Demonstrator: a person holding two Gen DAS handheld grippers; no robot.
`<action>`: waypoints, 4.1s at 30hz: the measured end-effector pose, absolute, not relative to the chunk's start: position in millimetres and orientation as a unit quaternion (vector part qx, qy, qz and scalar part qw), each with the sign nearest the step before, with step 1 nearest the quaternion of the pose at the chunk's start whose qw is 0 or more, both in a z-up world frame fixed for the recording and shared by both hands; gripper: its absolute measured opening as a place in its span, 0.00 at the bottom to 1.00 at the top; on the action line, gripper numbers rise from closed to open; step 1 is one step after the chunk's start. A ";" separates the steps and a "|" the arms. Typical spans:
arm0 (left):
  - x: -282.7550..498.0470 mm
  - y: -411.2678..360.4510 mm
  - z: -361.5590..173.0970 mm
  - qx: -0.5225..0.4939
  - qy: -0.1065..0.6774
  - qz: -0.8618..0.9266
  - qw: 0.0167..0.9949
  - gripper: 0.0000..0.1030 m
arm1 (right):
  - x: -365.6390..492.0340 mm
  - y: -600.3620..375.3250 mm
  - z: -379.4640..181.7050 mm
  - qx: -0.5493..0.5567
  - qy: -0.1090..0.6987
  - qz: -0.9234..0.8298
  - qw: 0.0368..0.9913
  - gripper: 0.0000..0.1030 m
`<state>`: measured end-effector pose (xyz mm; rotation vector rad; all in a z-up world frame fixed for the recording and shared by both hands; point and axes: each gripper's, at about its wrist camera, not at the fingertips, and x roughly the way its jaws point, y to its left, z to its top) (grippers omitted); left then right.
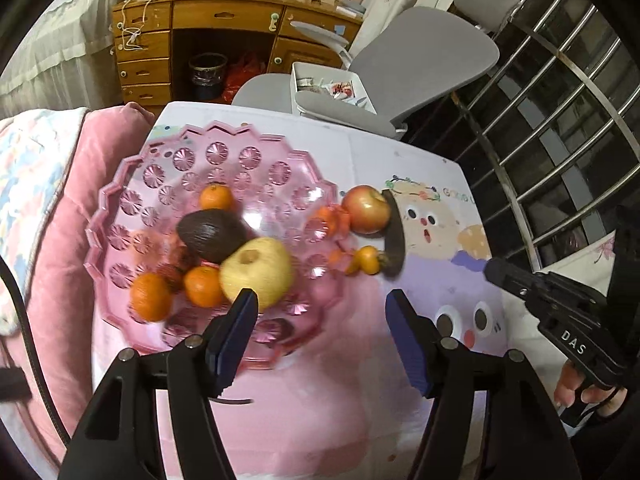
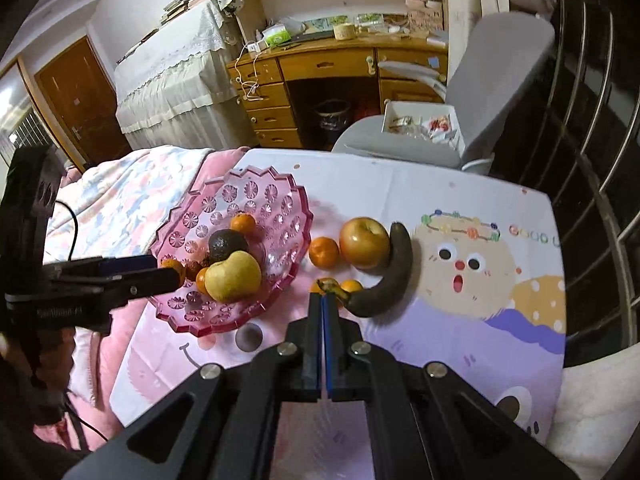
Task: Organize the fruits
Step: 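Grasp the red apple with the left tool while the right tool holds the banana, then carry apple and banana into the pink bowl and open both tools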
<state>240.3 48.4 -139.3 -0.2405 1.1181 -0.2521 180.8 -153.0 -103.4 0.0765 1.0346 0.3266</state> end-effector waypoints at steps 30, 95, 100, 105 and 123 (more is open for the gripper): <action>371.7 -70.0 -161.8 0.032 0.582 -0.161 0.796 0.77 | 276.8 -214.5 -229.0 0.183 0.621 0.141 0.749 0.47; 420.3 -92.7 -201.7 0.027 0.617 -0.179 0.766 0.66 | 289.6 -206.2 -258.5 0.187 0.601 0.066 0.775 0.29; 404.8 -69.6 -175.4 -0.010 0.592 -0.155 0.791 0.66 | 285.9 -208.7 -245.7 0.181 0.588 0.065 0.786 0.28; 385.4 -37.4 -158.2 -0.040 0.579 -0.119 0.806 0.66 | 278.6 -200.7 -214.3 0.159 0.567 0.073 0.805 0.28; 309.7 99.2 -141.5 -0.054 0.570 -0.090 0.815 0.66 | 256.3 -103.2 -137.0 0.113 0.519 0.068 0.845 0.28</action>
